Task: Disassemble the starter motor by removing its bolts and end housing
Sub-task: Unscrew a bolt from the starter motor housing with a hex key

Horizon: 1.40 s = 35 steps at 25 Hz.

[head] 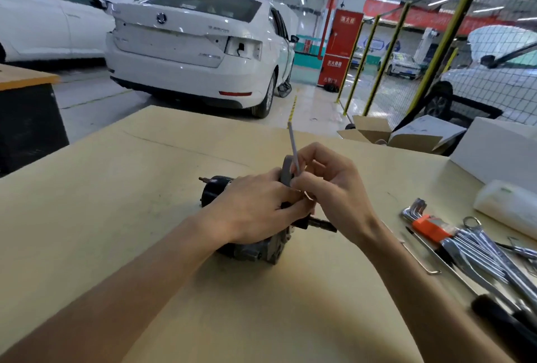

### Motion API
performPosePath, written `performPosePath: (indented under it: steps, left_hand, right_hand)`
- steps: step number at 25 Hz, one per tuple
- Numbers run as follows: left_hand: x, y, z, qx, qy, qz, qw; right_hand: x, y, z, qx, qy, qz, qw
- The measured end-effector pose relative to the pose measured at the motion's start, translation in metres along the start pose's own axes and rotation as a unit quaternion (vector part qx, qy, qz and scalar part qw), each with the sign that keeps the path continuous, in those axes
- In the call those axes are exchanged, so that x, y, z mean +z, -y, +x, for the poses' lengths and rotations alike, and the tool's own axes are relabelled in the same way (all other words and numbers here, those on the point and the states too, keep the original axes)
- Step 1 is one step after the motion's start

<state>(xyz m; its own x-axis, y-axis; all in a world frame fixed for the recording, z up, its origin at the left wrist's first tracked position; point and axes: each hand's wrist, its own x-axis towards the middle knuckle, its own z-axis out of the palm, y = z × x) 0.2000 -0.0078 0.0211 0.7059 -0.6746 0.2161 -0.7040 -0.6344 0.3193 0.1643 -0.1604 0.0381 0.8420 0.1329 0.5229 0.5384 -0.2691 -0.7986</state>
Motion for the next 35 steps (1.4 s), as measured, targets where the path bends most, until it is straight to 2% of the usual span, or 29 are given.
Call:
performPosePath:
  steps: [3,8,11,14,17,24,29,33,35]
  left_hand:
    - [0.000,-0.002,0.001,0.001,0.013,0.018,1.000]
    - [-0.002,-0.002,0.007,-0.002,0.053,0.033,0.998]
    - [0.000,0.001,0.004,0.009,0.046,0.010,0.999]
    - [-0.002,0.004,-0.002,0.028,0.031,-0.050,0.998]
    - [-0.003,0.007,-0.007,0.047,0.028,-0.070,0.996]
    - [-0.002,0.017,-0.020,0.059,-0.016,-0.122,0.991]
    - [0.000,0.020,-0.022,0.071,-0.034,-0.151,0.985]
    - [-0.001,0.025,-0.021,0.083,-0.031,-0.166,0.982]
    - [-0.001,0.028,-0.020,0.091,-0.033,-0.175,0.980]
  right_hand:
    - [-0.001,0.003,-0.004,-0.002,0.019,0.032,0.999]
    - [-0.001,0.006,-0.009,-0.051,-0.013,-0.091,0.994]
    - [-0.003,0.000,-0.012,-0.040,-0.060,-0.124,0.990]
    - [-0.003,-0.006,-0.016,-0.018,-0.086,-0.077,0.993]
    - [0.004,-0.009,-0.018,-0.049,-0.115,-0.093,0.988]
    - [0.002,-0.007,-0.017,-0.122,-0.272,-0.066,0.952]
    - [0.007,-0.007,-0.019,-0.095,-0.238,-0.068,0.964]
    - [-0.002,-0.007,-0.015,-0.080,-0.331,-0.041,0.939]
    - [-0.004,-0.009,-0.014,-0.029,-0.326,-0.070,0.942]
